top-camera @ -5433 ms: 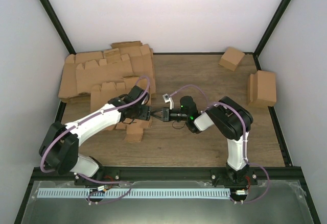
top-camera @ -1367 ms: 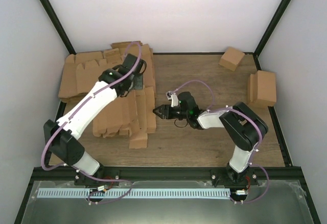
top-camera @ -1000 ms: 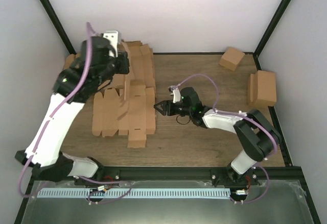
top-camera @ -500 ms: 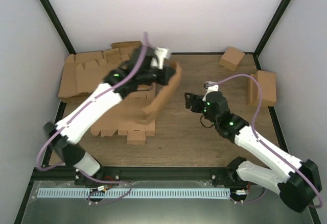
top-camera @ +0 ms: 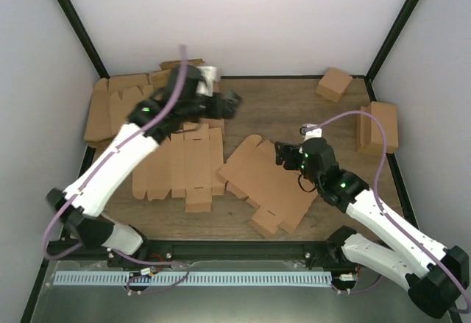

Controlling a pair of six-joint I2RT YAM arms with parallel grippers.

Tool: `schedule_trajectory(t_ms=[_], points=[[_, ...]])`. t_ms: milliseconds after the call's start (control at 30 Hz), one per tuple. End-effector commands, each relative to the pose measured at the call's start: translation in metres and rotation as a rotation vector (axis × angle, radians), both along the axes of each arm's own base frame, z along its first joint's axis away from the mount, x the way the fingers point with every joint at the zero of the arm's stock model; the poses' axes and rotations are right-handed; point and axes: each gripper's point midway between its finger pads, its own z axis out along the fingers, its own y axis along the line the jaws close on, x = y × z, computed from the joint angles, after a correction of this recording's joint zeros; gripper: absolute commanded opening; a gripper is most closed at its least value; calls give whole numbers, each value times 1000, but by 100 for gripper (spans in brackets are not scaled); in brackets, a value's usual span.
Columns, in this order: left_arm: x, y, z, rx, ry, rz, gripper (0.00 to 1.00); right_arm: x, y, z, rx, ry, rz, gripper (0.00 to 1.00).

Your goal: Fold the paper box

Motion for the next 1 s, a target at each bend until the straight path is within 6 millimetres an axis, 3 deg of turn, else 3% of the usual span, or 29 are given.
schedule_trajectory(t_ms=[0, 33, 100, 267, 467, 533, 667, 800, 967], points=[[28, 142, -48, 147, 128, 401, 98, 0, 37, -6, 14, 19, 193, 85], [33, 178, -62, 152, 163, 495, 97, 0, 45, -16, 14, 51, 225, 85], [28, 221, -89, 143, 221, 606, 96, -1, 58, -28, 29, 93, 279, 83], [0, 298, -161, 176, 339, 827, 92, -6, 76, -44, 67, 133, 368, 82], [-25, 368, -201, 70, 403, 1071, 91, -11, 78, -50, 49, 139, 411, 82], [-28, 373, -213, -41, 426, 1097, 91, -14, 79, -50, 46, 140, 424, 82], [-33, 364, -231, -213, 469, 1098, 91, -17, 80, -50, 47, 143, 441, 82], [-49, 348, -230, -313, 537, 1100, 91, -19, 78, -51, 49, 143, 434, 83], [-89, 327, -223, -465, 642, 1173, 92, -18, 76, -54, 59, 142, 419, 83]])
